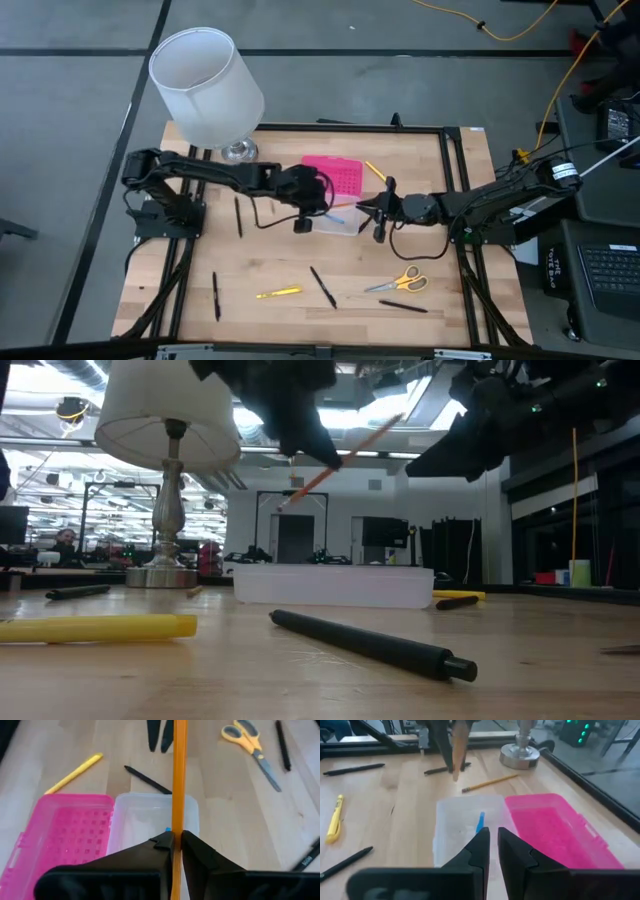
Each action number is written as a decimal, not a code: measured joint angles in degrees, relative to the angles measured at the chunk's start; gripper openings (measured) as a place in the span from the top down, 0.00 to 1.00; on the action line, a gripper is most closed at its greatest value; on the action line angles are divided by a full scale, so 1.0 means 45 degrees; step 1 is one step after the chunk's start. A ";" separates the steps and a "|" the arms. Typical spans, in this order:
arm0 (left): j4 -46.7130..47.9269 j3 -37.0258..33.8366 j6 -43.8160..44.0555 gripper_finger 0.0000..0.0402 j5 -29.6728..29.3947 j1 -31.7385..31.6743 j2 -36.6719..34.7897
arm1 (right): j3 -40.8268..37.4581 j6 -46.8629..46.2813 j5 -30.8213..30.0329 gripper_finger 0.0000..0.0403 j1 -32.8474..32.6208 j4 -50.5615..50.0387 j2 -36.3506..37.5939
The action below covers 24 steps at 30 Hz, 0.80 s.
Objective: Pick & place school supplies into a supply box
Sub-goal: Put the orange pencil into the transparent supply box
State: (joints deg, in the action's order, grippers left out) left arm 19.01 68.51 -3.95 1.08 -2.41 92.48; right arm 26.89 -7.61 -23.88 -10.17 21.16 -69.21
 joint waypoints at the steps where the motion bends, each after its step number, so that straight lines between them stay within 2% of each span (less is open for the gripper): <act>1: 0.0233 0.0122 0.0012 0.96 0.0000 -0.0002 0.0170 | 0.0000 -0.0094 0.0000 0.89 -0.0062 -0.0035 0.0000; 11: 0.0447 0.0273 0.0060 0.96 -0.0005 -0.0215 0.1160 | 0.0000 -0.0231 0.0000 0.89 -0.1010 -0.0230 0.0000; 24: 0.0591 0.0268 0.0288 0.96 -0.0329 -0.0263 0.2027 | 0.0000 0.0133 0.0192 0.89 -0.1119 0.0545 0.0000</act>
State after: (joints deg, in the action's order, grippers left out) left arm 21.67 69.71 -2.66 -0.40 -3.59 101.61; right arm 26.89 -7.01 -23.01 -15.20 23.61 -69.21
